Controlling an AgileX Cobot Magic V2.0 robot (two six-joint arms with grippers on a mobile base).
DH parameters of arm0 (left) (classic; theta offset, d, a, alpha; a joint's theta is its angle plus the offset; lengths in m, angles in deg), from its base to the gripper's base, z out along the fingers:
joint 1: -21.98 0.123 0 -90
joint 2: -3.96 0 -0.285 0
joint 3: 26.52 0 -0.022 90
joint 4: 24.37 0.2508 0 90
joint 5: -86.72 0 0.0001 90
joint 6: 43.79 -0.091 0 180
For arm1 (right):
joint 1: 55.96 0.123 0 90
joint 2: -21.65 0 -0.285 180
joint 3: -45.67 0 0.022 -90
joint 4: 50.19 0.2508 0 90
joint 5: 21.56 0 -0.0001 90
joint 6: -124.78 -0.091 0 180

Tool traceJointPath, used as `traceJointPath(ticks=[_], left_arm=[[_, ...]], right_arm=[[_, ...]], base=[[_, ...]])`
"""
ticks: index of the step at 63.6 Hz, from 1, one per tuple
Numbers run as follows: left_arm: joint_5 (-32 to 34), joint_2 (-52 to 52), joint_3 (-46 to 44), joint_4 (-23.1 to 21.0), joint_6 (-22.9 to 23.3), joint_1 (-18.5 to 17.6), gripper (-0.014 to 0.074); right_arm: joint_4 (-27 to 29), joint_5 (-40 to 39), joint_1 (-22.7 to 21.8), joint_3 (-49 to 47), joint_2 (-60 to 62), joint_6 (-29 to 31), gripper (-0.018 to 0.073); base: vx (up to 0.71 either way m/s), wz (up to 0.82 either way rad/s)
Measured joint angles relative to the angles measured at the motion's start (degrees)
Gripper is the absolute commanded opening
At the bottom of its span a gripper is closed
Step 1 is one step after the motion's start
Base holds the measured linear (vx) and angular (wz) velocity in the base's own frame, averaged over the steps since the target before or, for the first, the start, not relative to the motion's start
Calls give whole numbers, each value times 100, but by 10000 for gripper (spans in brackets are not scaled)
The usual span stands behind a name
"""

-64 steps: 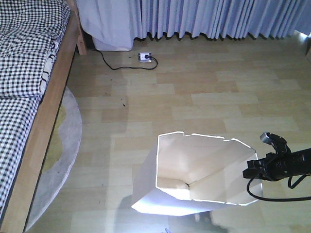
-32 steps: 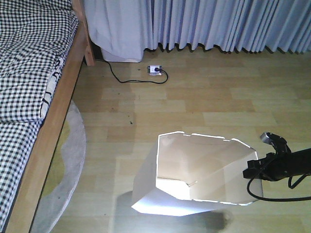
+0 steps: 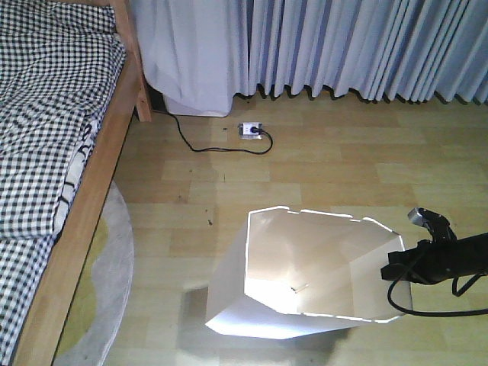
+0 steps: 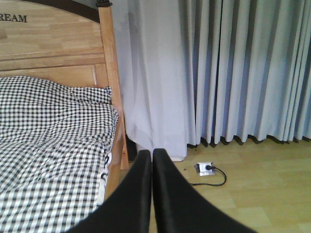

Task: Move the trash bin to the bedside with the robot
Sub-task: 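Carry the bin in the right gripper to the floor beside the bed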

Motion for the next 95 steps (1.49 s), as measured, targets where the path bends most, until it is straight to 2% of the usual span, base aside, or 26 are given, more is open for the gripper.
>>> traceJointPath(ticks=[95], left_arm=[[0,0,0,0,0,0,-6]], right_arm=[[0,0,0,0,0,0,-5]], base=[[30,-1]])
